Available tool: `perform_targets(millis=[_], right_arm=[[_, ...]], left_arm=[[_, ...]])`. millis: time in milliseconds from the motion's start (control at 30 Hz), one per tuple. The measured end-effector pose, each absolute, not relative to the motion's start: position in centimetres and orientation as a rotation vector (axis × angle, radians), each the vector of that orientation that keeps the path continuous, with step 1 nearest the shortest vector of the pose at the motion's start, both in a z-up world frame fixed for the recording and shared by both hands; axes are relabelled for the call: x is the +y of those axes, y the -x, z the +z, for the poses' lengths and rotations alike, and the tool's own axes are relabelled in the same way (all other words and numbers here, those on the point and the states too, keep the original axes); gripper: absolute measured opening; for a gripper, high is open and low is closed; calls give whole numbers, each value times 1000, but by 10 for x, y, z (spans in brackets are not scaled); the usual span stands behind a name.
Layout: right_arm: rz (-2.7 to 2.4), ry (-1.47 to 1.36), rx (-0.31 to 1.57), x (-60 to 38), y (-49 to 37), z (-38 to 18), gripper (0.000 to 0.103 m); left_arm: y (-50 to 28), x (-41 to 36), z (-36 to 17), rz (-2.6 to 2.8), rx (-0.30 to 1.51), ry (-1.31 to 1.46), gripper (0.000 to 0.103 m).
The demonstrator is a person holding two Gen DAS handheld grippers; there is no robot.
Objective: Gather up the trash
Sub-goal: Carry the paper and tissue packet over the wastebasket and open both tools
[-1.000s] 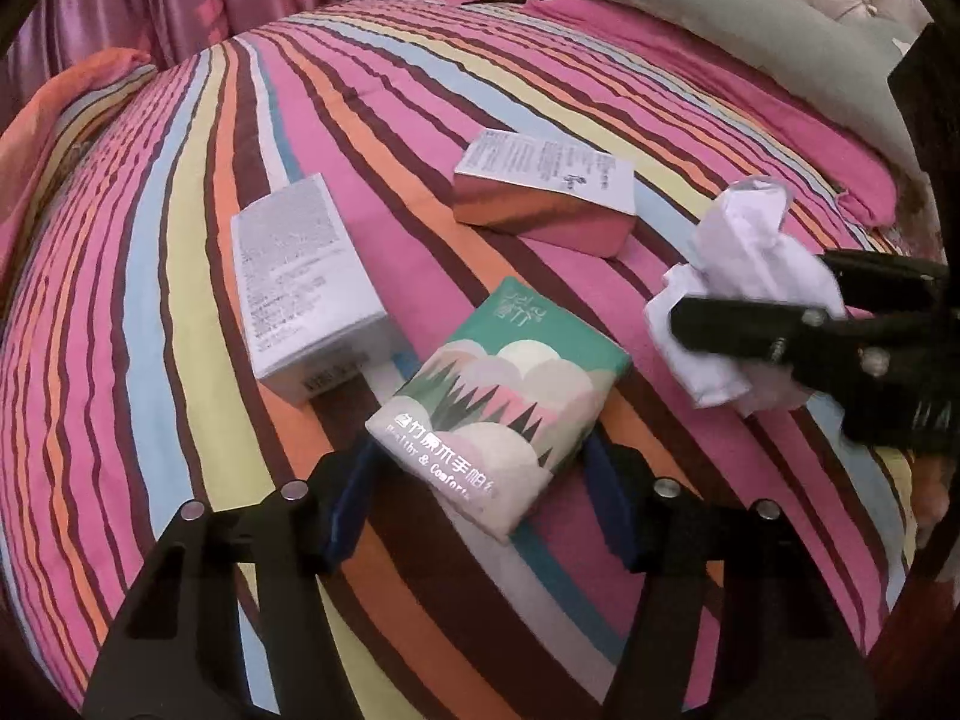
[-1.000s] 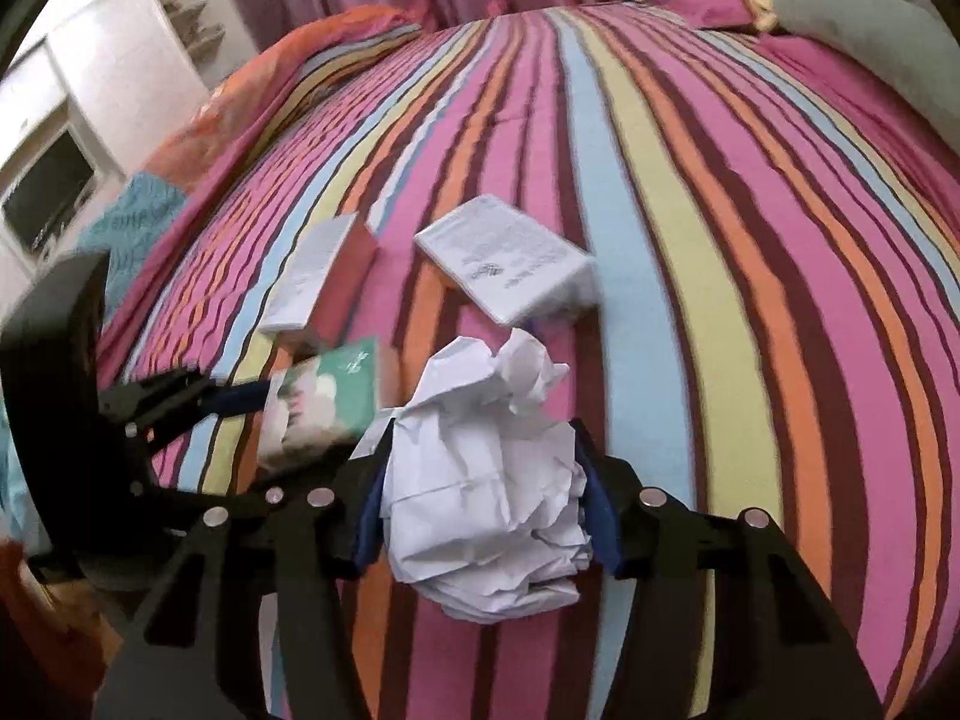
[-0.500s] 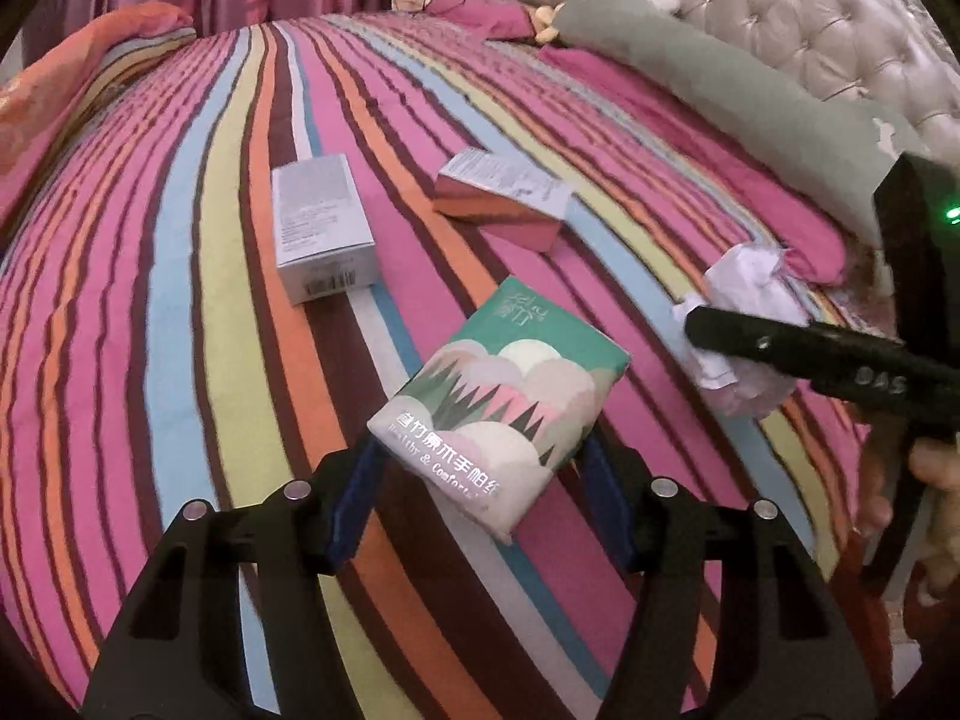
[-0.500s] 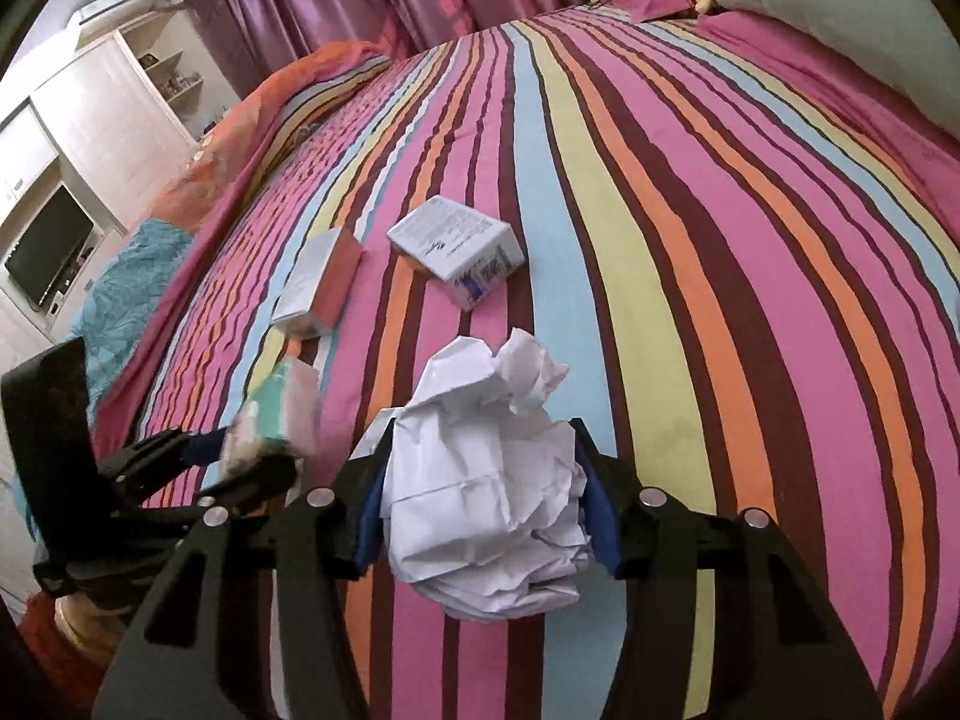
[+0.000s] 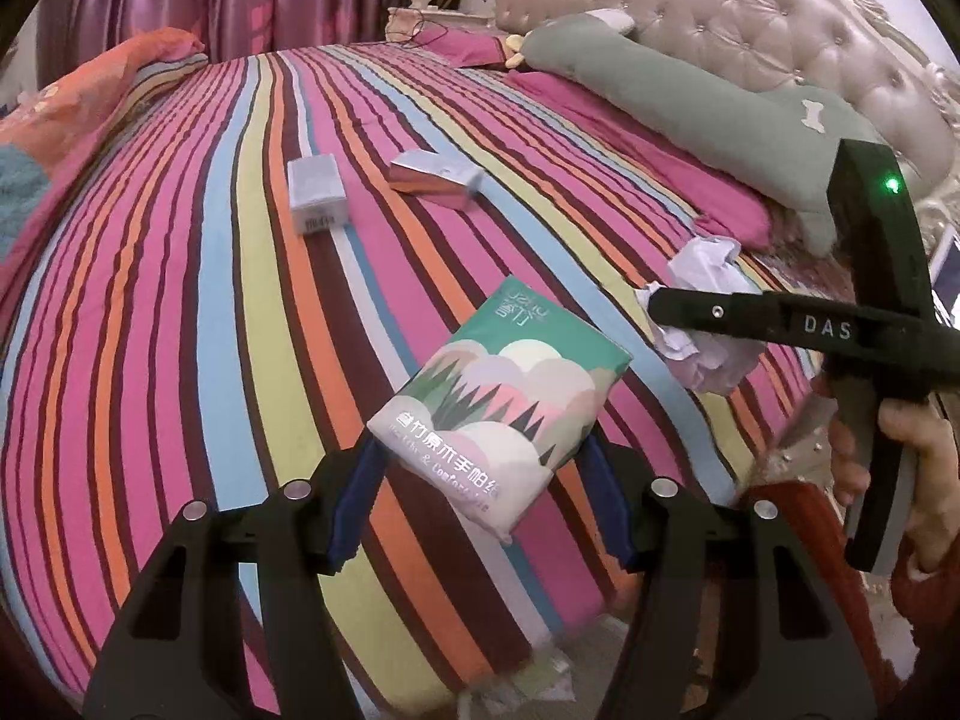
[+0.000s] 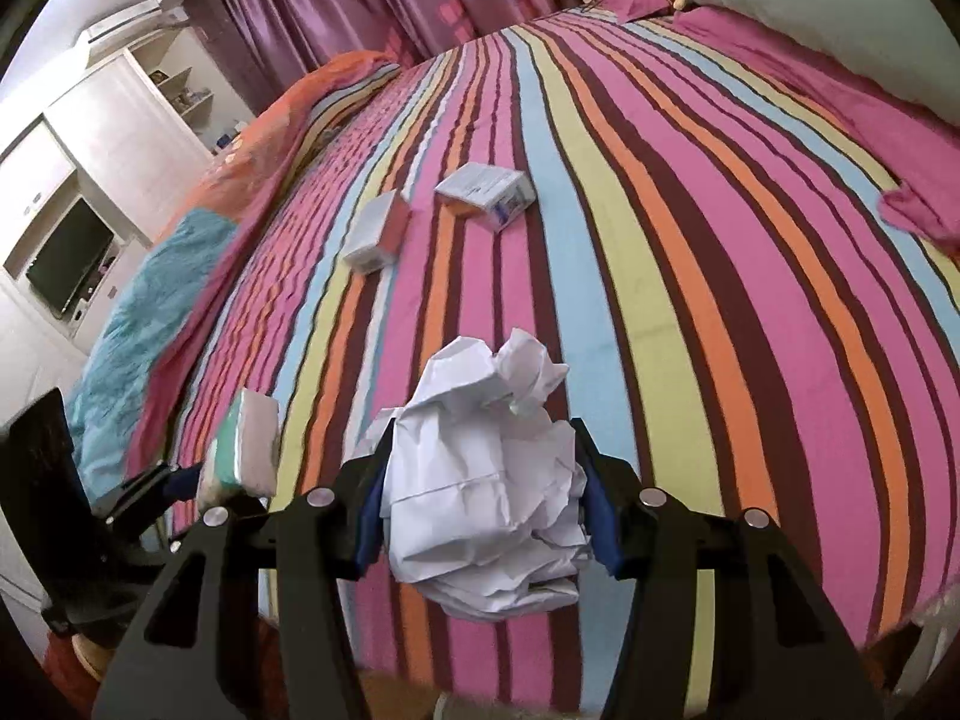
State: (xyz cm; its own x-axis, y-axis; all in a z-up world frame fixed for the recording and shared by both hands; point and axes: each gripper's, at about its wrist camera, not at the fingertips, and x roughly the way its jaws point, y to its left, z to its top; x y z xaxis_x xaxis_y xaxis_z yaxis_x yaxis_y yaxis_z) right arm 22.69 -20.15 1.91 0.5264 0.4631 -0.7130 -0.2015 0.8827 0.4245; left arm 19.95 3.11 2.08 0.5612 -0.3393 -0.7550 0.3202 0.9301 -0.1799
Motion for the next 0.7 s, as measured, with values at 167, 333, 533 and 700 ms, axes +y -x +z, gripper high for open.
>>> perform_targets(millis=[167,333,533,700], right_arm=[[437,-346,947,-203,-187,19,51],[452,-348,967,-203,-149,14,51],[438,-346,1020,-204,-112,-3,51],[430,-329,1080,-200,-84,-20,51]], left_arm=[[-152,24,19,-406,909,31,60],[-107,19,13,-414,929,28,60],[-65,16,-7,-404,997,23,60],[-41,9,-24,-418,1046,1,60]])
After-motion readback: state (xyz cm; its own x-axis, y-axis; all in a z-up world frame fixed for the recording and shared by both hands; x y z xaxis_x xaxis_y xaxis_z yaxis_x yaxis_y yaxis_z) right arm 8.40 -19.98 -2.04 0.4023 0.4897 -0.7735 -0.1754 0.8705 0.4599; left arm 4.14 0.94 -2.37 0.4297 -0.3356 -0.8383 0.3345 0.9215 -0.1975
